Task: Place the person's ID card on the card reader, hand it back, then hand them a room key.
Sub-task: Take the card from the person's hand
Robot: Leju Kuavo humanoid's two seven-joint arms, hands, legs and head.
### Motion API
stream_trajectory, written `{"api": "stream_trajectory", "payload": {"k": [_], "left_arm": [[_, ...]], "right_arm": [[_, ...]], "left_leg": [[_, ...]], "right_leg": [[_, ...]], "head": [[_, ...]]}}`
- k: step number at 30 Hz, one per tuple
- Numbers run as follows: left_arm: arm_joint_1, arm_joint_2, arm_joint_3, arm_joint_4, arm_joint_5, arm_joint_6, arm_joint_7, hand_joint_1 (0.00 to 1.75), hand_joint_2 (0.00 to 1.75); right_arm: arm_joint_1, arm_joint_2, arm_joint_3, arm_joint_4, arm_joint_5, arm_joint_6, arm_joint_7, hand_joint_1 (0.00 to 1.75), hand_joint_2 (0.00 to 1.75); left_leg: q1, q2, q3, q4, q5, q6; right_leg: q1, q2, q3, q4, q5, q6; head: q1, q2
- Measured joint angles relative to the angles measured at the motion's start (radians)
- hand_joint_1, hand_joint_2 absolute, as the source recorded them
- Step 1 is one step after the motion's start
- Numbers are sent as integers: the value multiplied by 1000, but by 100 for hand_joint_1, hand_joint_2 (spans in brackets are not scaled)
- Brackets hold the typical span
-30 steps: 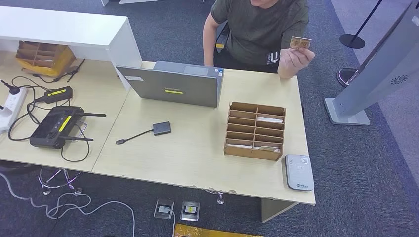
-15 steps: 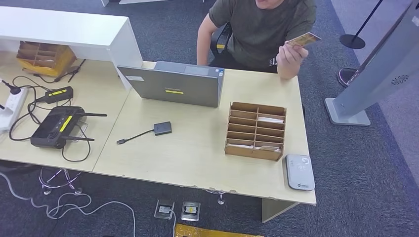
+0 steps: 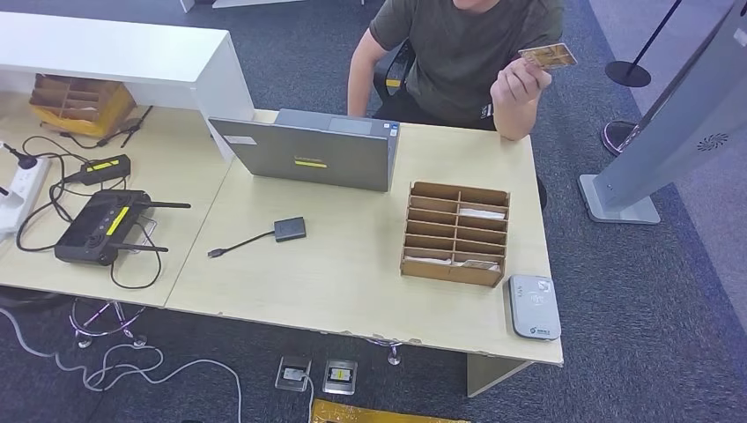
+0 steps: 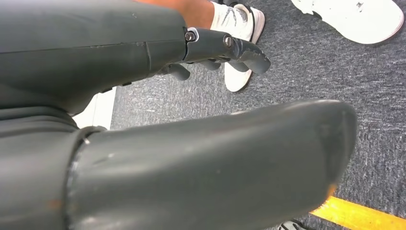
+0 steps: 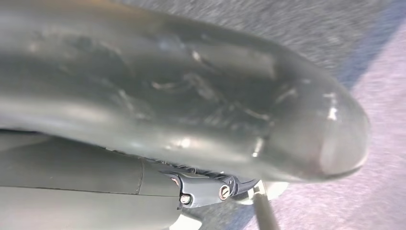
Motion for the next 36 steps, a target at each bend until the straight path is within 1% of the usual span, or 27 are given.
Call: {"api": "stream_trajectory", "payload": {"k": [2, 3, 4, 5, 7, 8, 9, 10, 12, 14, 17, 19, 21, 23, 26, 28, 30, 33, 36], "left_arm": [[0, 0, 0, 0, 0, -2, -2, 0, 0], [0, 0, 0, 0, 0, -2, -3, 0, 0], [0, 0, 0, 0, 0, -3, -4, 0, 0], [0, 0, 0, 0, 0, -4, -5, 0, 0], [-1, 0, 0, 0, 0, -5, -6, 0, 0], [-2, 0, 0, 0, 0, -3, -6, 0, 0], [-3, 0, 0, 0, 0, 1, -6, 0, 0], [-3, 1, 0, 0, 0, 8, -7, 0, 0], [-3, 4, 0, 0, 0, 24, -9, 0, 0], [2, 7, 0, 0, 1, 35, -10, 0, 0], [7, 11, 0, 0, 5, 40, -10, 0, 0], [6, 15, 1, 0, 8, 39, -10, 0, 0], [6, 18, 2, 0, 9, 38, -10, 0, 0], [6, 19, 2, 0, 9, 36, -10, 0, 0], [6, 16, 2, 0, 9, 32, -10, 0, 0], [5, 17, 2, 0, 5, 29, -11, 0, 0], [5, 18, 2, 0, 1, 26, -12, 0, 0], [4, 15, 2, 0, -6, 24, -17, 0, 0], [0, 14, 2, 0, -13, 24, -24, 0, 0]], "right_arm": [[7, -14, -66, -26, 53, 0, 2, 0, 0], [11, -18, -108, -44, 117, 0, 27, 0, 0], [16, -20, -159, -72, 219, 1, 76, 0, 0], [24, -17, -219, -114, 360, 1, 155, 0, 0], [48, 3, -354, -252, 685, 1, 328, 0, 0], [58, 16, -416, -335, 819, 1, 394, 0, 0], [64, 26, -474, -417, 913, 0, 434, 0, 0], [67, 33, -526, -493, 976, 0, 459, 0, 0], [67, 39, -619, -611, 1042, -1, 487, 0, 0], [68, 43, -683, -698, 1086, -1, 507, 0, 0], [73, 41, -743, -819, 1117, -1, 539, 0, 0], [73, 26, -780, -934, 1125, -1, 557, 0, 0], [63, 3, -815, -1037, 1131, -1, 567, 0, 87], [56, -12, -838, -1106, 1139, 0, 579, 0, 175], [61, -29, -851, -1194, 1168, 0, 609, 0, 175], [57, -56, -857, -1268, 1198, 2, 621, 0, 175], [45, -86, -862, -1332, 1220, 11, 625, 0, 175], [37, -115, -855, -1386, 1228, 52, 624, 0, 175], [19, -143, -828, -1450, 1238, 122, 619, 0, 175]], "left_leg": [[0, 0, -1, 0, 0, 0], [0, 0, -2, 0, 0, 0], [0, -1, -5, 0, 0, 1], [1, -3, -11, -1, 0, 0], [1, -8, -19, -1, 0, 0], [1, -11, -21, 0, 0, 1], [0, -13, -20, 0, 1, 1], [-1, -17, -20, 0, 2, 2], [0, -24, -20, 0, 4, 3], [0, -27, -20, 1, 4, 2], [-2, -27, -21, 1, 4, 2], [-4, -24, -22, 0, 4, 2], [-4, -20, -21, 0, 3, 2], [-3, -16, -20, 0, 2, 2], [-6, -13, -20, 0, 2, 3], [-9, -10, -19, 0, 1, 3], [-7, -9, -19, 0, 1, 4], [-6, -9, -19, 0, 0, 4], [-7, -9, -19, 0, 0, 4]], "right_leg": [[0, 0, 0, 0, 0, 0], [0, 0, 1, 1, 0, 0], [1, -2, 2, 1, 0, 0], [1, -4, 3, 2, 0, 0], [2, -9, 4, 2, -1, 0], [1, -11, 4, 2, -1, 0], [0, -14, 3, 2, -2, 0], [-1, -17, 3, 2, -3, 0], [-1, -25, 4, 2, -3, 0], [-1, -28, 4, 2, -4, 0], [-2, -28, 3, 3, -4, 0], [-4, -25, 0, 4, -5, 0], [-4, -20, -1, 4, -5, 0], [-2, -17, 0, 3, -5, 0], [-6, -13, -1, 4, -4, 1], [-9, -10, -3, 6, -4, 1], [-7, -9, -3, 5, -4, 1], [-6, -10, -1, 5, -4, 1], [-6, -10, -1, 5, -4, 1]], "head": [[0, 0], [0, 0], [0, 0], [0, 0], [0, 0], [0, 0], [-1, 0], [0, 0], [0, 0], [0, 0], [0, 0], [-1, 0], [-1, 0], [0, 0], [0, 0], [-1, 0], [-1, 0], [0, 0], [-1, 0]]}}
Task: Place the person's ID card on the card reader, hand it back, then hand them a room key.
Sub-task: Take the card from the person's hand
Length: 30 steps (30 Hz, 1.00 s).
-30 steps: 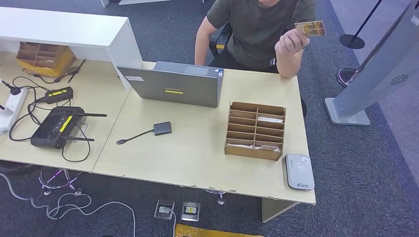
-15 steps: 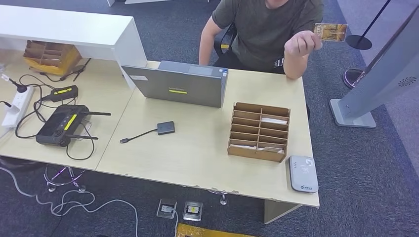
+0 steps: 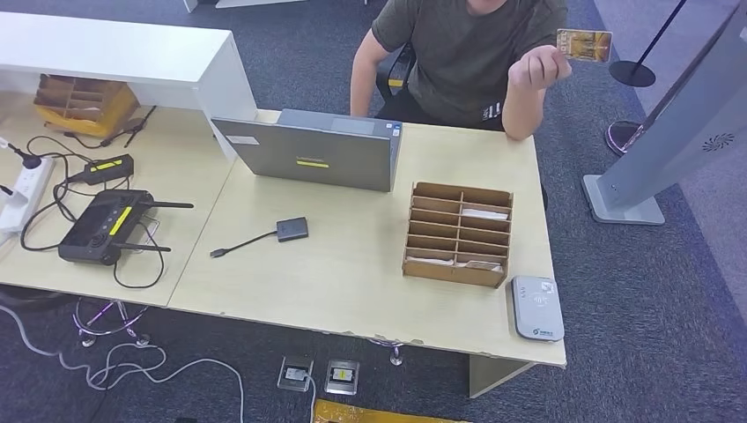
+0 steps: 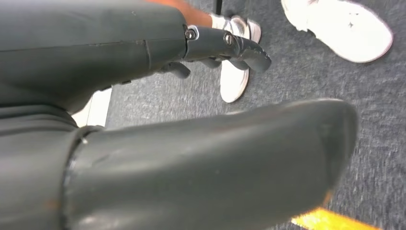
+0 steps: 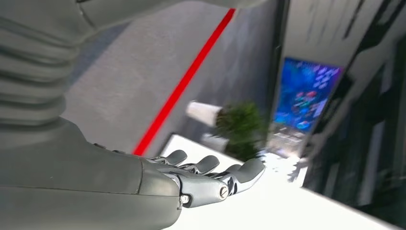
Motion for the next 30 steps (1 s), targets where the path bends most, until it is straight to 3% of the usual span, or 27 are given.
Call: {"api": "stream_trajectory", "payload": {"k": [9, 19, 25, 30], "left_arm": [[-5, -5, 0, 0, -14, -10, -7, 0, 0], [-14, -16, 0, 0, -26, -21, -7, 0, 0], [-22, -24, -1, 0, -47, -21, -7, 0, 0], [-26, -30, -3, 0, -65, -24, -4, 0, 0]], "right_arm": [[-166, -55, 248, -169, 132, 217, 36, 0, 175], [-444, -65, 705, -238, 256, 469, 45, 0, 175], [-581, -46, 971, -234, 244, 565, 48, 0, 175], [-654, -26, 1183, -204, 231, 588, 50, 0, 175]], "left_leg": [[2, 0, -1, 0, 0, 0], [3, -1, -1, 0, 1, 0], [4, -1, -1, 0, 1, 0], [4, -1, -1, 0, 1, -1]], "right_leg": [[2, -1, 1, 0, 0, 0], [3, -1, 1, 0, 0, 0], [4, -1, 0, 0, 0, 0], [4, -1, 0, 0, 0, 0]], "head": [[0, 0], [-1, 0], [-2, 0], [-2, 0]]}}
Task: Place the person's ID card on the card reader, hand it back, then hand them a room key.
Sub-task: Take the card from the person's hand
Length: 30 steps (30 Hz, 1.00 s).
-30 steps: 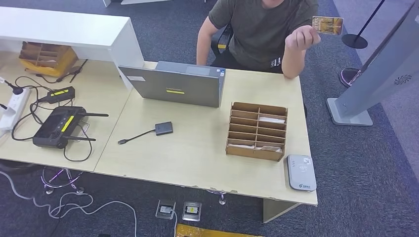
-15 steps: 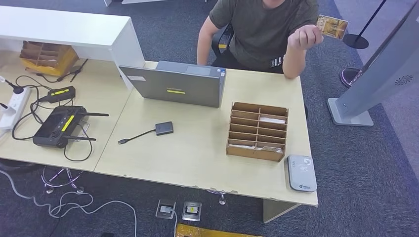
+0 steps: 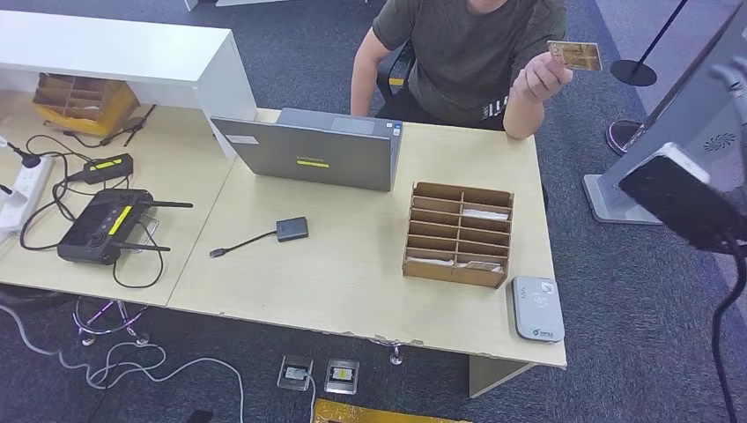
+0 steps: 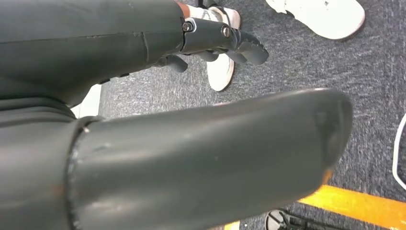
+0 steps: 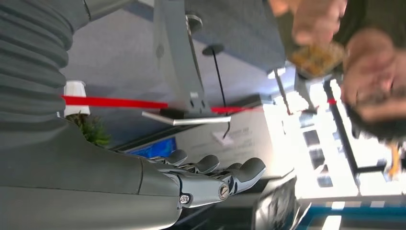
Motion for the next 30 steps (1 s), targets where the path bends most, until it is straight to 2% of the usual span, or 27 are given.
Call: {"api": "stream_trajectory", "payload": {"k": [12, 22, 27, 28, 30], "left_arm": [[-12, -11, 0, 0, -19, -14, 7, 0, 0], [-12, -19, 0, 0, -25, -14, 16, 0, 0], [-12, -22, 0, 0, -29, -11, 19, 0, 0], [-12, -22, 0, 0, -30, -11, 19, 0, 0], [-11, -23, 0, 0, -31, -11, 21, 0, 0]], "right_arm": [[-17, 34, 139, 77, -30, -17, -9, 0, 175], [-47, 110, 217, 190, -8, -41, -45, 0, 175], [-51, 130, 244, 230, -12, -62, -44, 0, 175], [-52, 132, 249, 237, -11, -63, -43, 7, 175], [-53, 137, 257, 248, -8, -63, -40, 95, 175]], "left_leg": [[0, 0, 0, 0, 0, 0], [0, 0, 0, 0, 0, 0], [0, 0, 0, 0, 0, 0], [0, 0, 0, 0, 0, 0], [0, 0, 0, 0, 0, 0]], "right_leg": [[0, 1, 0, 0, 0, 0], [0, 0, 1, 0, 0, 0], [0, 1, 1, 0, 0, 0], [0, 1, 1, 0, 0, 0], [0, 1, 1, 0, 0, 0]], "head": [[0, 0], [0, 0], [0, 0], [0, 0], [0, 0]]}}
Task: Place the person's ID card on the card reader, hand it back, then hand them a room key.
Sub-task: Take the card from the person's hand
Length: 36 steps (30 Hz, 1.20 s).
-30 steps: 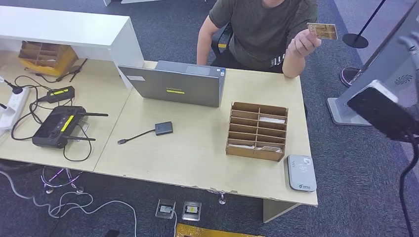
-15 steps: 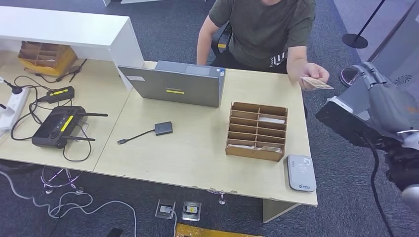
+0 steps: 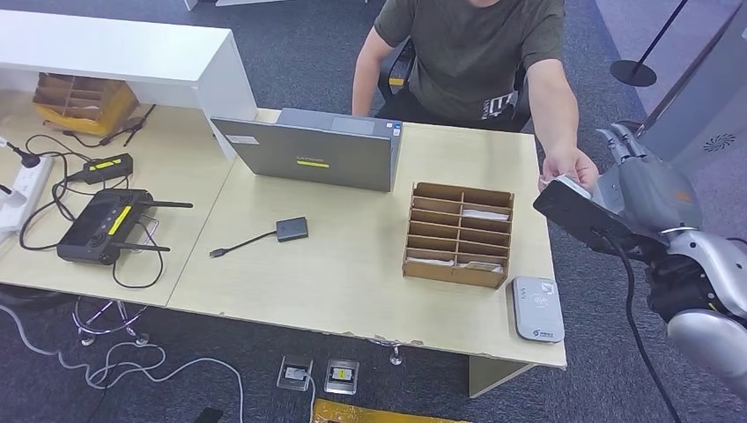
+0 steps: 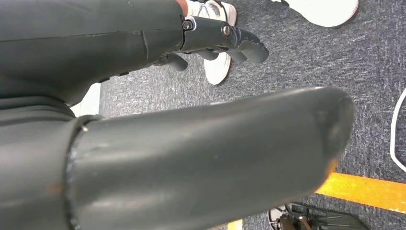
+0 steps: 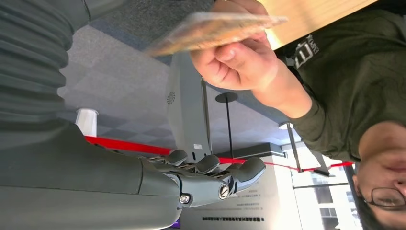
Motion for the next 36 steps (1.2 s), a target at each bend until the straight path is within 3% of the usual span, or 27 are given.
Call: {"api": "stream_trajectory", "payload": {"k": [2, 36], "left_arm": [[1, 0, 0, 0, -1, 0, 4, 0, 0], [16, 1, 0, 0, 1, 4, 10, 0, 0]], "right_arm": [[-1, 4, 7, 8, 2, -1, 3, 175, 175], [17, 20, 45, 64, -5, -18, 12, 175, 175]], "left_leg": [[0, 0, 0, 0, 0, 0], [0, 1, 1, 0, 0, 0]], "right_leg": [[0, 0, 0, 0, 0, 0], [0, 1, 0, 0, 0, 0]], "head": [[0, 0], [0, 0]]}}
